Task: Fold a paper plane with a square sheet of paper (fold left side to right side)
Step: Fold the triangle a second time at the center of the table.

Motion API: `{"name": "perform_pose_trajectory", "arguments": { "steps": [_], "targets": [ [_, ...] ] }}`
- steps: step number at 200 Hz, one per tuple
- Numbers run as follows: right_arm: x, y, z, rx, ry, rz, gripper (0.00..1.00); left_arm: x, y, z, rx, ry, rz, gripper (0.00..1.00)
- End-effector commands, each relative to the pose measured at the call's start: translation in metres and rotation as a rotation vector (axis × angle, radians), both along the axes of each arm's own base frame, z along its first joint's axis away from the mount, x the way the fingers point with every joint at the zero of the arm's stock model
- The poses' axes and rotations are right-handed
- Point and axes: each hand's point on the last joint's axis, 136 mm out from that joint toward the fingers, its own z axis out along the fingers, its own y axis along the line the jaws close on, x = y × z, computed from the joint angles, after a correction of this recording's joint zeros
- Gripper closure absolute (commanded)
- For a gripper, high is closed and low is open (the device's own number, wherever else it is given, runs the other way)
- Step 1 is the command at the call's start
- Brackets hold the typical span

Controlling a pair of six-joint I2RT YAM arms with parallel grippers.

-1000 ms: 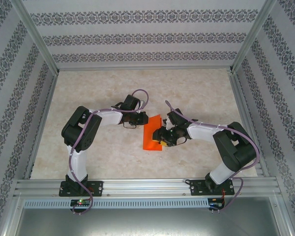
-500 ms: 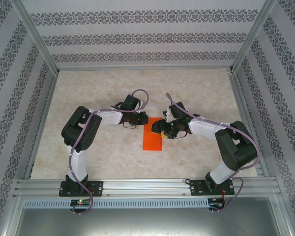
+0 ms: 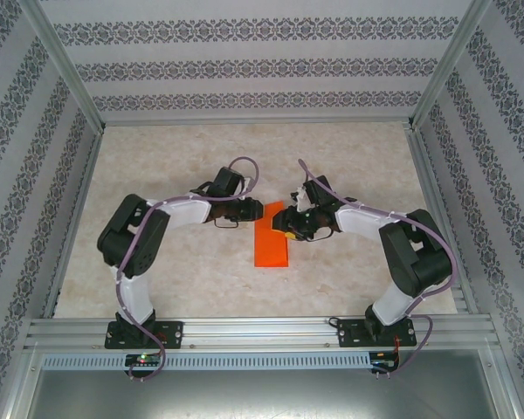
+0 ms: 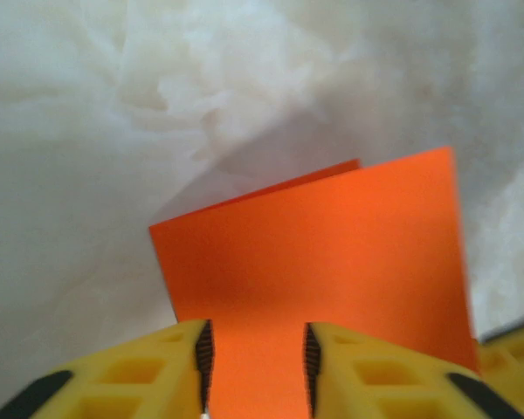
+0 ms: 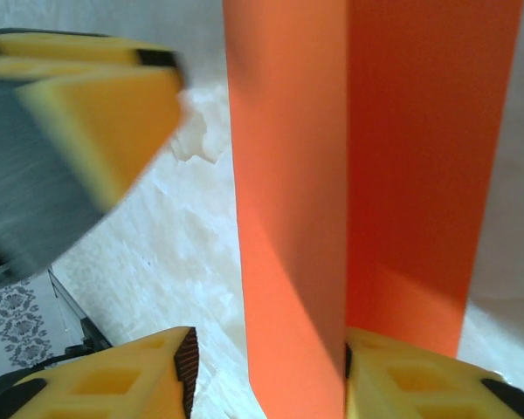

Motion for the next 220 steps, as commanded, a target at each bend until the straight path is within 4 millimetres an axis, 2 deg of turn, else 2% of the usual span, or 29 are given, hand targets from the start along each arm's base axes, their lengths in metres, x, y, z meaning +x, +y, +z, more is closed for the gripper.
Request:
{"name": "perform_pose_trajectory", "arguments": {
  "steps": [1, 25, 52, 86, 115, 139, 165, 199, 220],
  "targets": [
    [-0.003, 0.0, 0.003, 0.039, 0.038, -0.009, 0.57, 0.005, 0.016, 0.058, -0.019, -0.176, 0.026, 0.55],
    [0.004, 0.0, 0.013, 0.063, 0.032, -0.024, 0.58, -0.023, 0.032, 0.09, 0.011, -0.294, 0.005, 0.47],
    [0.011, 0.0, 0.023, 0.084, 0.029, -0.034, 0.58, -0.069, 0.033, 0.098, 0.092, -0.368, -0.06, 0.4],
    [0.018, 0.002, 0.032, 0.094, 0.027, -0.035, 0.58, -0.129, 0.005, 0.091, 0.137, -0.398, -0.179, 0.36],
    [0.021, 0.002, 0.031, 0.088, 0.028, -0.039, 0.58, -0.164, -0.022, 0.078, 0.219, -0.415, -0.26, 0.33],
    [0.022, 0.003, 0.028, 0.084, 0.036, -0.039, 0.59, -0.176, -0.04, 0.065, 0.299, -0.418, -0.301, 0.32],
    [0.023, 0.003, 0.028, 0.082, 0.038, -0.042, 0.59, -0.181, -0.055, 0.05, 0.393, -0.409, -0.337, 0.3],
    [0.023, 0.003, 0.026, 0.074, 0.041, -0.036, 0.59, -0.18, -0.07, 0.031, 0.515, -0.405, -0.367, 0.26],
    [0.023, 0.002, 0.025, 0.07, 0.044, -0.035, 0.59, -0.175, -0.072, 0.022, 0.581, -0.406, -0.348, 0.26]
  ]
}}
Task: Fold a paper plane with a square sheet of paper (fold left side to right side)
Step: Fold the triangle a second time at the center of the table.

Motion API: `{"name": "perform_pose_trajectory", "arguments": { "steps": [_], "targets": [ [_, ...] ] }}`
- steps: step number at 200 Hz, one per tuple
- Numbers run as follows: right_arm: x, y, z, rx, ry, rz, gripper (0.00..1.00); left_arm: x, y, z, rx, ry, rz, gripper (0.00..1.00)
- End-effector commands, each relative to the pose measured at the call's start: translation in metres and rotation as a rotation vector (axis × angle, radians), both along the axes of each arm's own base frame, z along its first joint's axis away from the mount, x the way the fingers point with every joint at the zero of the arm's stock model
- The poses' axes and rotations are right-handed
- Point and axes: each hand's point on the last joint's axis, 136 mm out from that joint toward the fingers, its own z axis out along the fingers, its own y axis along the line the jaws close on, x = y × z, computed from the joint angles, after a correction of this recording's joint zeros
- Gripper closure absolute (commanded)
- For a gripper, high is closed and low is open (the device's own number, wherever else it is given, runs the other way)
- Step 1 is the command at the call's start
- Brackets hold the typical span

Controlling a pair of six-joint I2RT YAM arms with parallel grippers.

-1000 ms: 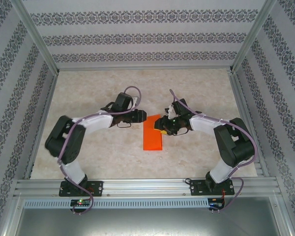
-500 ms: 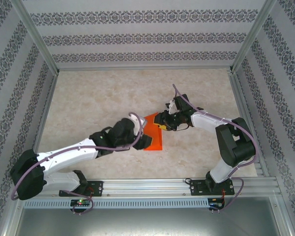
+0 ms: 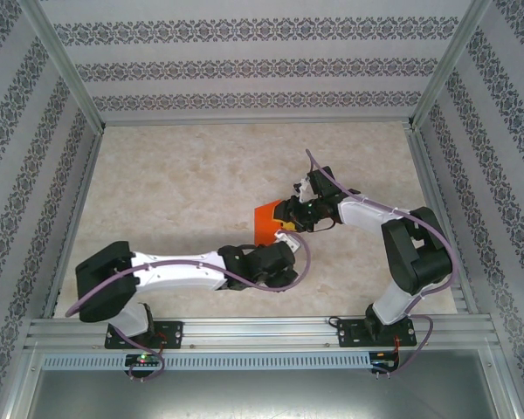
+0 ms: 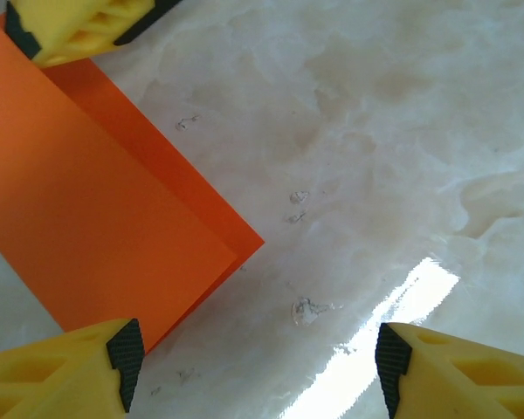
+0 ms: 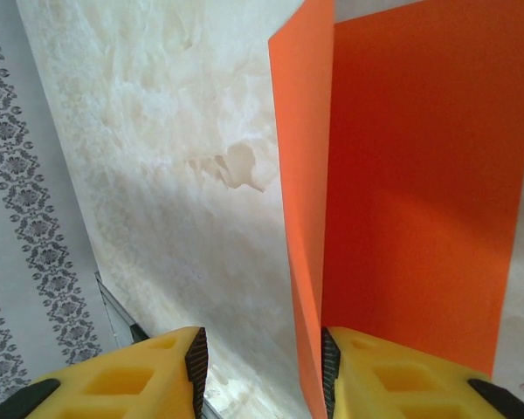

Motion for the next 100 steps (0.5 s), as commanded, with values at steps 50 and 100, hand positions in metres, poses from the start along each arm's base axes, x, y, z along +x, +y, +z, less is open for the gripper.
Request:
{"name": "perform_pose_trajectory", "arguments": {
  "steps": [50, 100],
  "targets": [
    [0.004, 0.001, 0.002, 0.003, 0.015, 0.008, 0.59, 0.02, 0.016, -0.018, 0.274, -0.117, 0.117, 0.19],
    [0.004, 0.001, 0.001, -0.004, 0.015, 0.008, 0.59, 0.028, 0.017, -0.025, 0.333, -0.151, 0.13, 0.22]
  ]
}}
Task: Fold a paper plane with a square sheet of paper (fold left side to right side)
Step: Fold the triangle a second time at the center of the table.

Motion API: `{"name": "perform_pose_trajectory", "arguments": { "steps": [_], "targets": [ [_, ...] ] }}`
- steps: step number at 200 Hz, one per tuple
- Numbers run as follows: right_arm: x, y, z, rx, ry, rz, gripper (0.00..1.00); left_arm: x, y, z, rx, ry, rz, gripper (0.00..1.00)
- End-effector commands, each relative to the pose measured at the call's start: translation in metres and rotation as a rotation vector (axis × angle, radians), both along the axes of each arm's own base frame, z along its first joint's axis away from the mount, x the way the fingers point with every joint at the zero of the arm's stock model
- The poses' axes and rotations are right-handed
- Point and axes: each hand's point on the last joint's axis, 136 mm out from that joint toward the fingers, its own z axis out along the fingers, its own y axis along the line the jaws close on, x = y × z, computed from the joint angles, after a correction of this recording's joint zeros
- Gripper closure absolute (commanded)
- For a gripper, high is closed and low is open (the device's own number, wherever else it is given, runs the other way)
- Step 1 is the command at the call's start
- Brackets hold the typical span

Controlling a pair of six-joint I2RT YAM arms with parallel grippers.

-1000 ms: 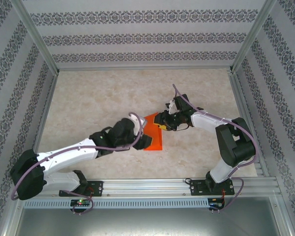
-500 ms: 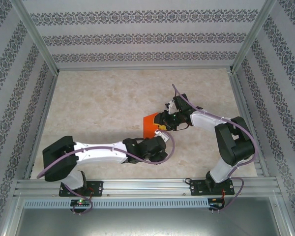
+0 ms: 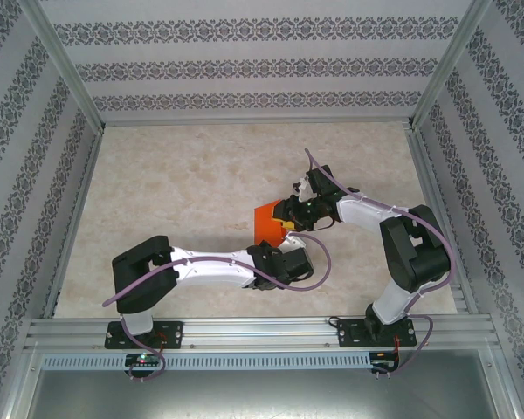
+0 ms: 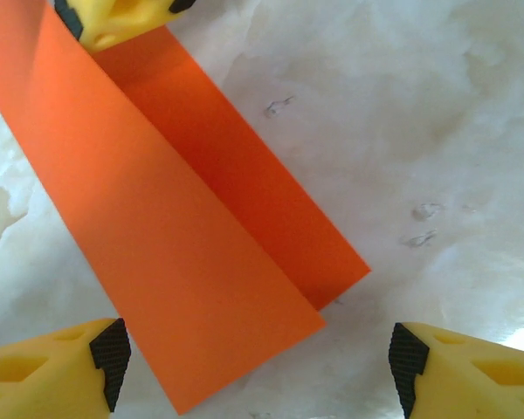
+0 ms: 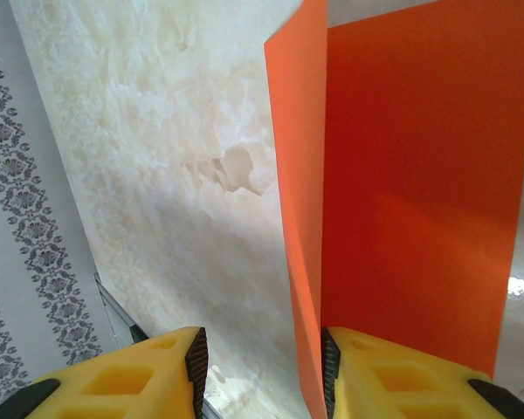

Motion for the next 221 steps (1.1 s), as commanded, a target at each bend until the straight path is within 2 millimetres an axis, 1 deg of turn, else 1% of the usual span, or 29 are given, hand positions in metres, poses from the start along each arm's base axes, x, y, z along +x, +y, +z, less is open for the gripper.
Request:
{"name": "perform_pose_trajectory", "arguments": {
  "steps": [1, 7, 29, 52, 84, 115, 132, 160, 189, 212, 221],
  "targets": [
    [0.003, 0.001, 0.003, 0.004, 0.0, 0.009, 0.59, 0.001, 0.005, 0.004, 0.064, -0.045, 0.016, 0.23],
    [0.003, 0.0, 0.002, 0.002, 0.002, 0.009, 0.59, 0.002, 0.006, 0.004, 0.072, -0.051, 0.018, 0.25],
    [0.002, 0.001, 0.002, 0.001, 0.002, 0.01, 0.59, 0.006, 0.006, 0.006, 0.089, -0.067, 0.024, 0.38],
    [0.003, 0.0, 0.002, -0.004, 0.0, 0.013, 0.59, 0.005, 0.003, 0.007, 0.078, -0.06, 0.013, 0.52],
    [0.003, -0.001, 0.0, -0.014, -0.002, 0.013, 0.59, 0.005, 0.002, 0.006, 0.075, -0.052, 0.012, 0.71],
    [0.002, -0.001, 0.001, -0.014, -0.005, 0.016, 0.59, 0.006, 0.002, 0.007, 0.062, -0.042, 0.017, 0.86],
    [0.002, -0.001, 0.003, -0.013, -0.013, 0.021, 0.59, 0.007, 0.002, 0.008, 0.045, -0.037, 0.021, 0.91],
    [0.009, 0.0, 0.014, -0.002, -0.082, 0.038, 0.57, 0.009, 0.002, 0.01, -0.011, -0.012, 0.029, 0.95],
    [0.024, -0.004, 0.04, 0.002, -0.209, 0.03, 0.49, 0.008, -0.002, 0.016, -0.128, 0.039, 0.02, 0.97],
    [0.035, -0.014, 0.065, 0.007, -0.318, -0.008, 0.4, 0.006, -0.006, 0.023, -0.235, 0.084, 0.003, 0.99],
    [0.037, -0.021, 0.075, 0.004, -0.36, -0.031, 0.37, 0.006, -0.008, 0.027, -0.281, 0.102, -0.003, 1.0]
  ]
}}
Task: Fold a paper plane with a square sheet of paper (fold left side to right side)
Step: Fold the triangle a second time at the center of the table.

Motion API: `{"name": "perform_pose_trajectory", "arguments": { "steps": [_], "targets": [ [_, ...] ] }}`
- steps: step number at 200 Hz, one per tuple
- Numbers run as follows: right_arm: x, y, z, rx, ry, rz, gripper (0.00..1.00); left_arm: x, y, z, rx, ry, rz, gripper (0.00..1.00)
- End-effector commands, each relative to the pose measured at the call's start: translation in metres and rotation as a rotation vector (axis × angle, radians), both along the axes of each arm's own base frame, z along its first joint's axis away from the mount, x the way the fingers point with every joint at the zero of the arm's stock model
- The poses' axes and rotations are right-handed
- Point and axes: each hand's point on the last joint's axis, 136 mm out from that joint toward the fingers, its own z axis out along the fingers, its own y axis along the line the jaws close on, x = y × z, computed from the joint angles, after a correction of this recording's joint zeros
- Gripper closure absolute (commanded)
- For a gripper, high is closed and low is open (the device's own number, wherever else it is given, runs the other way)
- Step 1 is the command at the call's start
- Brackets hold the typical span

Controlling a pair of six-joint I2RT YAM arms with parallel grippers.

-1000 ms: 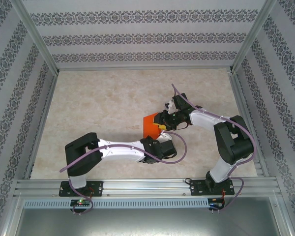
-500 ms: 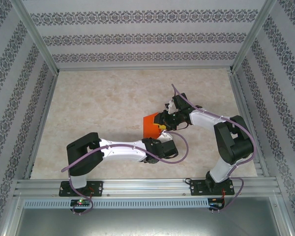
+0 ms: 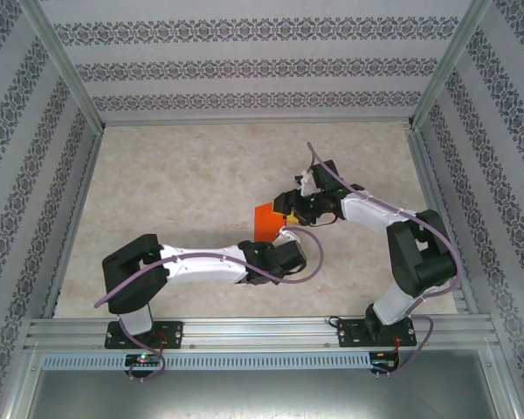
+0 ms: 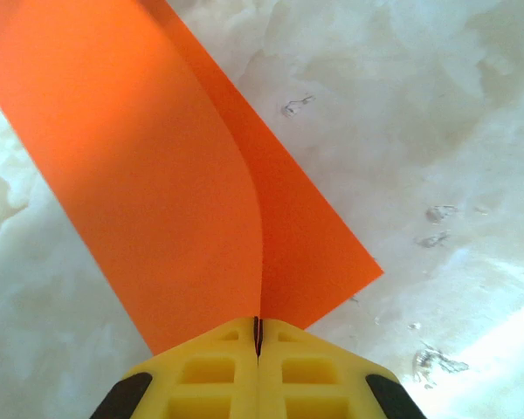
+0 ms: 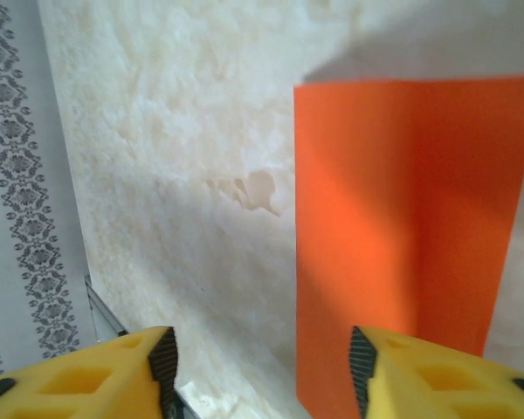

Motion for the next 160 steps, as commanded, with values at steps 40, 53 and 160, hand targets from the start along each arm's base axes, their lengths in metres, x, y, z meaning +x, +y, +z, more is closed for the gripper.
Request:
{"name": "perform_pose_trajectory", "arguments": {
  "steps": [40, 53, 160],
  "targets": [
    [0.007, -0.043, 0.061, -0.006, -0.302, -0.113, 0.32, 0.008, -0.012, 0.03, -0.411, 0.137, 0.004, 1.0],
    [-0.003, -0.048, 0.059, 0.0, -0.309, -0.115, 0.4, 0.011, -0.005, 0.031, -0.46, 0.166, 0.02, 1.0],
    [-0.094, -0.012, -0.026, -0.076, -0.11, 0.047, 1.0, 0.028, 0.039, 0.022, -0.48, 0.316, 0.042, 1.0]
  ]
}}
